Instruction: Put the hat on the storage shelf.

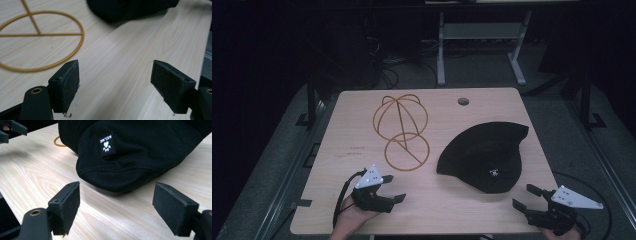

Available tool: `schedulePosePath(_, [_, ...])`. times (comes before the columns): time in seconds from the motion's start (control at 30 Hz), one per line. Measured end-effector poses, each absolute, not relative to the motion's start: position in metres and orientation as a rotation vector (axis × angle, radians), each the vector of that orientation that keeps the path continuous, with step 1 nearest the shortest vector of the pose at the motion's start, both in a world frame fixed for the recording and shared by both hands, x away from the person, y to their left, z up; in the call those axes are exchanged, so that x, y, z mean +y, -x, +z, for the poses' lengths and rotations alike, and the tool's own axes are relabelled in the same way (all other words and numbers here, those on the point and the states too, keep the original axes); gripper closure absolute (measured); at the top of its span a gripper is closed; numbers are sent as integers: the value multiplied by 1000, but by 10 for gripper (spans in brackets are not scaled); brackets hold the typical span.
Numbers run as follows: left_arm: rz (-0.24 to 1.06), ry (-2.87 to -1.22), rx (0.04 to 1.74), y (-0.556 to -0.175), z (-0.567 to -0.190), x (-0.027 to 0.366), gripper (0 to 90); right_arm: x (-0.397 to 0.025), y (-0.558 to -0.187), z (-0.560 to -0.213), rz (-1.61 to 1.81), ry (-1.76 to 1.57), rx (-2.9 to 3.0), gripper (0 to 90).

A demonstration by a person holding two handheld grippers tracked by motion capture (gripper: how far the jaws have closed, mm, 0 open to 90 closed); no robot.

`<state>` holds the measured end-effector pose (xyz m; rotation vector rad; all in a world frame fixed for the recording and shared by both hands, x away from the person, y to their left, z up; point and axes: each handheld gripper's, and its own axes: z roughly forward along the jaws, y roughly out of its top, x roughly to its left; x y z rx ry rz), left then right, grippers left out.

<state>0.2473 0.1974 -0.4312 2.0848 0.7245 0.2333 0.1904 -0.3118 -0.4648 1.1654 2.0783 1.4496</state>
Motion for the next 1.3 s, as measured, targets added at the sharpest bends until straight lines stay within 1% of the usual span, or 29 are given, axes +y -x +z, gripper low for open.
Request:
schedulePosePath(0.3, [209,-2090,665,-250,-424,179,222,-313,-190,-465,1465,-1171,2067,213])
schedulePosePath(0.8, [191,-2155,537,-260,-409,128,223,-314,-191,-466,1485,-1169,2067,212])
schedulePosePath(1.3, [175,-2173,479,-276,-402,87,215,-316,-191,-466,1503,-1172,2062,211])
